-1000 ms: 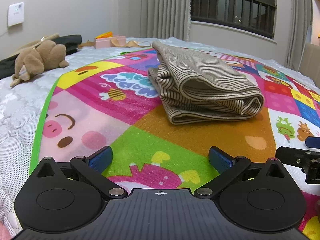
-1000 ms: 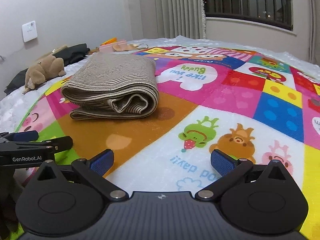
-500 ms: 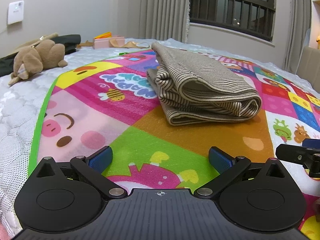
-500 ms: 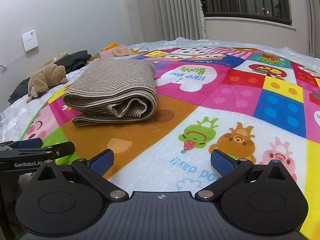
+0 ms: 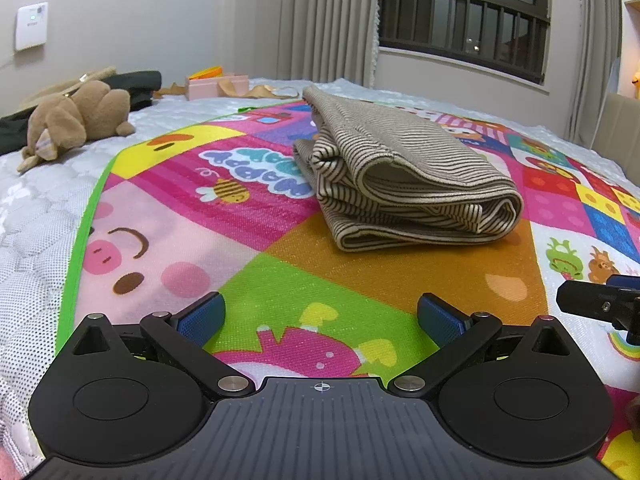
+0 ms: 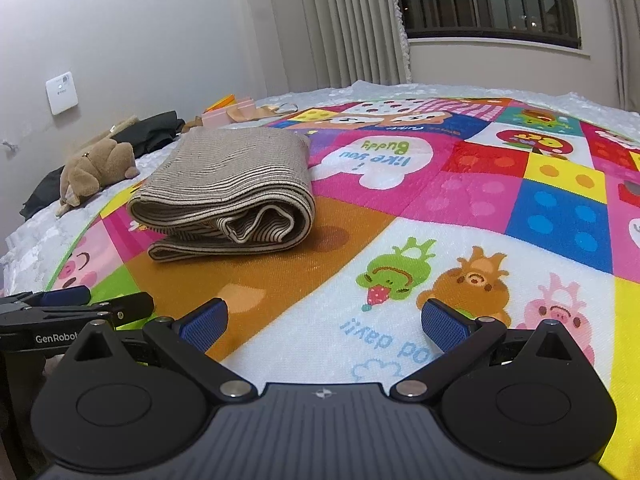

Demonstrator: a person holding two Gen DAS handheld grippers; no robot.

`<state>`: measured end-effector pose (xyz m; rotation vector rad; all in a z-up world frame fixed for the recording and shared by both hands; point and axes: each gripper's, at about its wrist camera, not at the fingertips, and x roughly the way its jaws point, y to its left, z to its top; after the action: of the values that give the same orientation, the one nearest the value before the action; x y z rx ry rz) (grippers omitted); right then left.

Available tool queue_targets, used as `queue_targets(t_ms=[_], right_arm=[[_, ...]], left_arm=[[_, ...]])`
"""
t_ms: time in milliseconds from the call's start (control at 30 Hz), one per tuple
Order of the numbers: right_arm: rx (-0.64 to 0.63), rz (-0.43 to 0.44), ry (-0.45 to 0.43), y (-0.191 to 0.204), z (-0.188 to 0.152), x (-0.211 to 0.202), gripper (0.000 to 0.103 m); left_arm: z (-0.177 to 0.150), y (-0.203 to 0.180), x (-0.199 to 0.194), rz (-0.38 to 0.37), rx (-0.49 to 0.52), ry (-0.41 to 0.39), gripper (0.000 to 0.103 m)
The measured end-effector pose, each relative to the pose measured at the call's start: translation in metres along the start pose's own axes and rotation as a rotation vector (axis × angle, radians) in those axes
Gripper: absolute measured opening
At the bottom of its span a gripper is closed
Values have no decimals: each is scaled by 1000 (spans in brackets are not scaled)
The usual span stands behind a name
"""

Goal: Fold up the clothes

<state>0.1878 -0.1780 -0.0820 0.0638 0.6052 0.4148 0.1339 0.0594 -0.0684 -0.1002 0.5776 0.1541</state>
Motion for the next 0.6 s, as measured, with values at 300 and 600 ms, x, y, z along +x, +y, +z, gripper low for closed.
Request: queue_targets(t_ms=[300,600], right_arm=[[14,-13,44,-2,2,9,103],[7,-17,54,-2,2,10,103]], left_arm=[[0,-4,-1,19,19,2,103],[-1,-3,-2,15,12,3,103]])
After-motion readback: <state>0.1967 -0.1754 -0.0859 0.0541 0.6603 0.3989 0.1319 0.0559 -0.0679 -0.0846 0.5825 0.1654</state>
